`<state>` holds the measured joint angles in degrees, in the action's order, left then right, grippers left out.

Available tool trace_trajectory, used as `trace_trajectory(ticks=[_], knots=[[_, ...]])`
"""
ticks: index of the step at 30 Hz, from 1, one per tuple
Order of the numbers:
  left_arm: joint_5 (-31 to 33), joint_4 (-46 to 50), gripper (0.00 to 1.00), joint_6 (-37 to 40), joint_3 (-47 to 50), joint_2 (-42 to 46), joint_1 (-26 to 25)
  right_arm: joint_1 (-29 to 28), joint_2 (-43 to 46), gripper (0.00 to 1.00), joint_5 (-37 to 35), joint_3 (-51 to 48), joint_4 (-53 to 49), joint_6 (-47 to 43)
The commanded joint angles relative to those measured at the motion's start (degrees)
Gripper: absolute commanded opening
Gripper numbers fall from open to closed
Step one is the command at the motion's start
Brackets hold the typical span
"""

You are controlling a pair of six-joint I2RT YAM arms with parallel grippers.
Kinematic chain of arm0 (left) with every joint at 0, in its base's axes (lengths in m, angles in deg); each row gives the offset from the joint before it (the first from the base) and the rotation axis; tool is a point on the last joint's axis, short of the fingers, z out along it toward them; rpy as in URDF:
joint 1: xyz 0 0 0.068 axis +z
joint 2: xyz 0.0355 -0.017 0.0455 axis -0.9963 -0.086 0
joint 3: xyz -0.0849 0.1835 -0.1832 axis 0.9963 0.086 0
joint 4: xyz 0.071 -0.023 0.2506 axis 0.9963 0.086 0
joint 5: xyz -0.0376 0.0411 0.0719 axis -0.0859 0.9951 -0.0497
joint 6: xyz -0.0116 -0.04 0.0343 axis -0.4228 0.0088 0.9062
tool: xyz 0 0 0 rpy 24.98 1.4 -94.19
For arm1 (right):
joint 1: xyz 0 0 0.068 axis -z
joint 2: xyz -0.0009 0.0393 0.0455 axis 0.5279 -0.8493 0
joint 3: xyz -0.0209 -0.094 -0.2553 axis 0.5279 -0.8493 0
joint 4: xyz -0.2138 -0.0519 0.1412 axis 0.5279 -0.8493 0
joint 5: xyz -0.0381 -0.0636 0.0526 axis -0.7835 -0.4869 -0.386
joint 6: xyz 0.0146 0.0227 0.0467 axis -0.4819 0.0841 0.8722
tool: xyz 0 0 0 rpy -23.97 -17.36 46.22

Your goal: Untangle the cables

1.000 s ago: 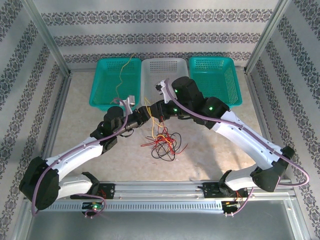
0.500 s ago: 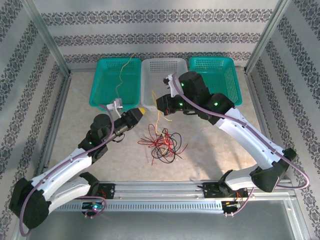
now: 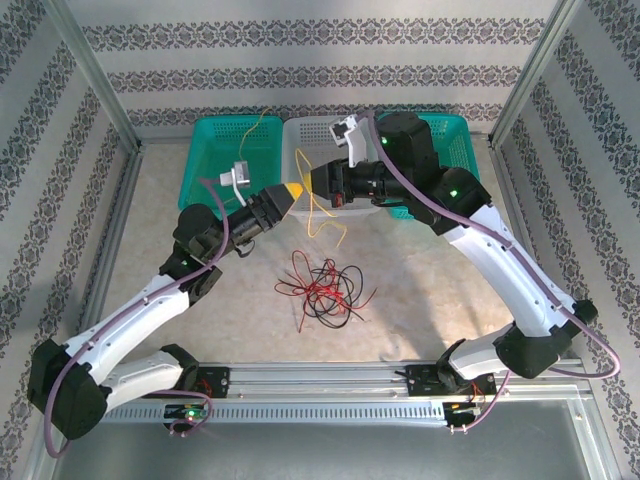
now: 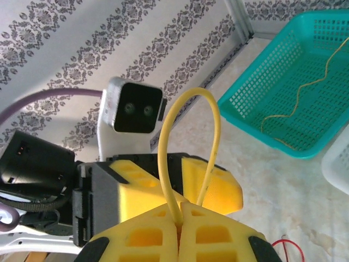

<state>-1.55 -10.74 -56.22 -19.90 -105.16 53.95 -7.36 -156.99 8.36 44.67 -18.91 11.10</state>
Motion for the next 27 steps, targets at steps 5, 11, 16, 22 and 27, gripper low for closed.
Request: trace_trajectory(ticks=[5, 11, 16, 22, 27], knots=[[-4.8, -10.2, 0.57, -0.9, -3.5, -0.3, 0.5, 0.0, -0.6, 0.0, 4.0, 0.6, 1.8, 2.6], [-4.3, -5.6, 0.48, 1.5, -3.9, -0.9, 0.5, -0.2, 0.6, 0.0, 9.4, -1.5, 5.4, 5.8], [-3.5, -2.3, 0.17, 4.6, -5.9, -1.3, 0.7, -0.2, 2.3, 0.0, 10.7, -3.9, 6.3, 6.8], [-2.2, 1.2, 0.1, 7.5, -6.9, -0.8, 1.2, -0.3, 4.9, 0.0, 11.9, -7.5, 7.3, 7.5], [-3.0, 2.2, 0.0, 8.9, -8.3, -1.1, 1.8, 0.5, 7.8, 0.0, 11.1, -10.6, 7.5, 7.3]])
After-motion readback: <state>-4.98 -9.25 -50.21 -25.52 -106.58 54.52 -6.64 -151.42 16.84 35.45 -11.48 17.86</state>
